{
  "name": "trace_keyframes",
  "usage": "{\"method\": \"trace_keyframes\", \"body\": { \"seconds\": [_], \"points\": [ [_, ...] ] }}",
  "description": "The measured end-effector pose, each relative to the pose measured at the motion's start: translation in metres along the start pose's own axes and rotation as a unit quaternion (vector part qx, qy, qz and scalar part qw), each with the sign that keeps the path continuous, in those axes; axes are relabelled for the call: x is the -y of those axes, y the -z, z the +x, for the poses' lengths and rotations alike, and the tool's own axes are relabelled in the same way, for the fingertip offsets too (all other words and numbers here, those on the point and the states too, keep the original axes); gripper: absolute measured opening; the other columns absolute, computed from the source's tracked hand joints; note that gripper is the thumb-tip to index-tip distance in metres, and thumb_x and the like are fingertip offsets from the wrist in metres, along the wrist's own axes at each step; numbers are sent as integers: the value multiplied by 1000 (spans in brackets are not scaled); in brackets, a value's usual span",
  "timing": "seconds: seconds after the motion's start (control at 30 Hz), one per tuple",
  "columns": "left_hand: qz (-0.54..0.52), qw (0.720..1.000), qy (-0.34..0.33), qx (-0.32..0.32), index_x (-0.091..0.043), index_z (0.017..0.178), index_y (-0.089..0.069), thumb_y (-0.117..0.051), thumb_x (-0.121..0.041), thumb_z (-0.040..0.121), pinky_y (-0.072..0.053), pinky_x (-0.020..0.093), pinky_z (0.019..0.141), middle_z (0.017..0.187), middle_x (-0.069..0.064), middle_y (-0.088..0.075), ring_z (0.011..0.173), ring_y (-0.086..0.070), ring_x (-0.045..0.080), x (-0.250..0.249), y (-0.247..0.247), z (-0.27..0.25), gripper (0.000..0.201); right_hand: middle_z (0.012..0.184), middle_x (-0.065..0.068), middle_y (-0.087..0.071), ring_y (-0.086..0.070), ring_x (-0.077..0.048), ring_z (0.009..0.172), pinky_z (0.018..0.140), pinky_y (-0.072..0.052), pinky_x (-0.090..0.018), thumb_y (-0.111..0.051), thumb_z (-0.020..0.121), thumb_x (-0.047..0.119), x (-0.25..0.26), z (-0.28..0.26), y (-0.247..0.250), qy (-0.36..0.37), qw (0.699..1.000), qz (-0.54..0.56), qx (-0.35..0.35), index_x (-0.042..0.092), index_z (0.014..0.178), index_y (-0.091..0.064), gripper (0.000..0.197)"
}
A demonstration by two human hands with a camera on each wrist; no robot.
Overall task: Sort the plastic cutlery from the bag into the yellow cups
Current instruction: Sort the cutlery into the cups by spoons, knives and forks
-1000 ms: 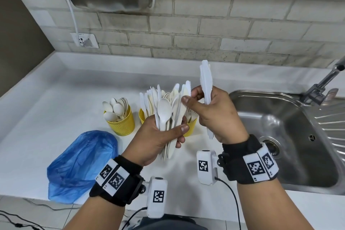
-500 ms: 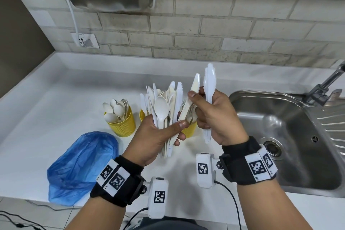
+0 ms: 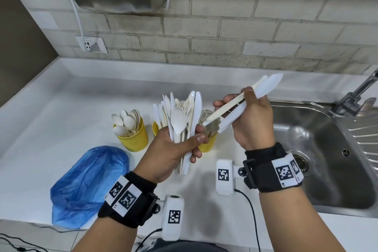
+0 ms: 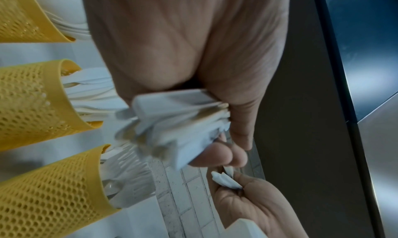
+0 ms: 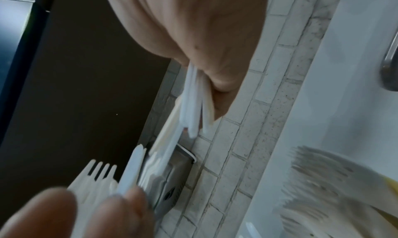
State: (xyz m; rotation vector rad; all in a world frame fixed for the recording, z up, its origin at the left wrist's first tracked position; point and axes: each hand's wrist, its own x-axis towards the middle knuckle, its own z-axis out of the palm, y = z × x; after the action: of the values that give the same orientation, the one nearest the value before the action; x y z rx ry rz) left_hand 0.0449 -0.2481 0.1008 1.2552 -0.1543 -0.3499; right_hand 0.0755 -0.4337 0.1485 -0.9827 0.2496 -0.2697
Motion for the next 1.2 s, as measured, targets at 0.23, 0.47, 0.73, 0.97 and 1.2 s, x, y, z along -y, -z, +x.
{"method": "trace_keyframes", "body": {
  "seconds": [0.23, 0.47, 0.73, 0.97, 1.2],
  "points": [
    [16, 1000, 14, 18, -6, 105, -70, -74, -14, 87, -52, 31, 57, 93, 18, -72, 63, -62, 24, -2, 0, 4, 20, 59, -2, -37, -30, -17, 41, 43, -29, -23, -42, 112, 28, 3, 2, -3, 108, 993, -53, -19, 15, 104, -45, 15],
    [21, 999, 19, 26, -5, 106, -69, -75, -14, 86, -52, 32, 57, 93, 19, -72, 62, -61, 24, -3, -1, 6, 23, 48, 6, -42, -33, -11, 35, 41, -29, -19, -68, 99, 18, -3, -6, -3, 71, 963, -222, 133, 10, 88, -65, 14],
    [40, 999, 16, 29, -7, 108, -71, -77, -18, 86, -54, 34, 61, 96, 22, -73, 66, -63, 27, -5, 2, 6, 25, 45, 13, -50, -42, -3, 35, 40, -36, -17, -68, 98, 8, -4, -6, -3, 39, 947, -265, 178, 0, 92, -66, 10],
    [42, 999, 5, 23, -23, 103, -78, -75, -22, 86, -56, 33, 61, 102, 19, -76, 73, -68, 28, -9, 2, 1, 17, 49, -3, -37, -27, -13, 35, 41, -24, -21, -61, 103, 15, -7, -2, 0, 25, 971, -181, 153, 5, 93, -62, 15],
    [22, 999, -4, -41, 0, 115, -60, -72, -19, 87, -49, 29, 54, 99, 22, -75, 63, -64, 25, -9, 3, 0, 36, 70, -18, -39, -25, -16, 38, 44, -23, -23, -60, 105, 17, -8, 3, 6, 51, 985, -141, 89, 8, 86, -56, 21]
  ]
}}
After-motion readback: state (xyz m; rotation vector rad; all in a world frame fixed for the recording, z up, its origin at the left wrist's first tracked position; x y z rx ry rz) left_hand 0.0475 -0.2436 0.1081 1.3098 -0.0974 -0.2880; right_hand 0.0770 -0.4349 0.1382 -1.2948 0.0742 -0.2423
